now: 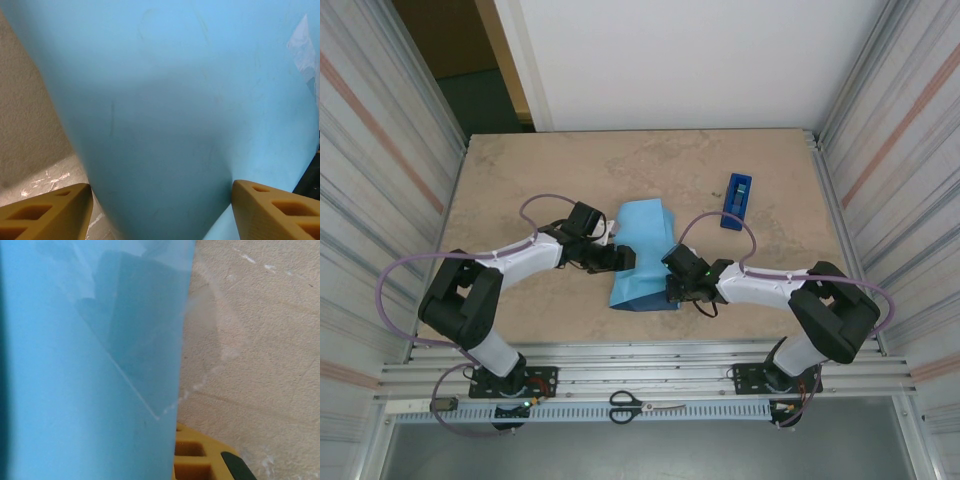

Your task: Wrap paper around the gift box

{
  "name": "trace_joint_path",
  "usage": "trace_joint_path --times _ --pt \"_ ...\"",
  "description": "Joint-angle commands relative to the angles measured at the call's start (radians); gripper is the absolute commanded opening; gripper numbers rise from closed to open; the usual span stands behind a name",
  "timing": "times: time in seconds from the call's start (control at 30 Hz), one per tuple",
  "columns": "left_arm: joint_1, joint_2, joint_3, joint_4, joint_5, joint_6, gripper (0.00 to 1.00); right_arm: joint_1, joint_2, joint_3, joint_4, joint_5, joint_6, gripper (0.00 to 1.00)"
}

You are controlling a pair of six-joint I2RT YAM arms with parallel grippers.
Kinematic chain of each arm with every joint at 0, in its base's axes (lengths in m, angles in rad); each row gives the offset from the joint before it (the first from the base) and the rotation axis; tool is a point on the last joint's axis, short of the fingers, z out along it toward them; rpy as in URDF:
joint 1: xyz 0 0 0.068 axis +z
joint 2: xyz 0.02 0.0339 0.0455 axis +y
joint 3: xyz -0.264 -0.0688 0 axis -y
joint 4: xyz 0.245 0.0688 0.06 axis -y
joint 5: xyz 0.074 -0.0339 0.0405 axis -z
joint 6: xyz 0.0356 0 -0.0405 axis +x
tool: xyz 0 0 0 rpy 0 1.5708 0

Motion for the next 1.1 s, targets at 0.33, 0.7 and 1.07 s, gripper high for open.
trace_joint_path --times 0.33,0.7,1.07 --pt "-0.004 0.024 -0.012 -0.061 -0.044 0.021 0.72 0.04 -0.086 -0.084 0.021 0.017 -0.016 0.26" --pt "-0.004 0.025 -0.008 -0.065 -0.043 0.023 0.72 0.069 -0.048 -0.066 0.014 0.058 -0.004 0.03" --pt "-0.004 0.028 -0.009 -0.065 -0.044 0.021 0.71 0.1 -0.157 -0.138 0.013 0.089 0.01 0.28"
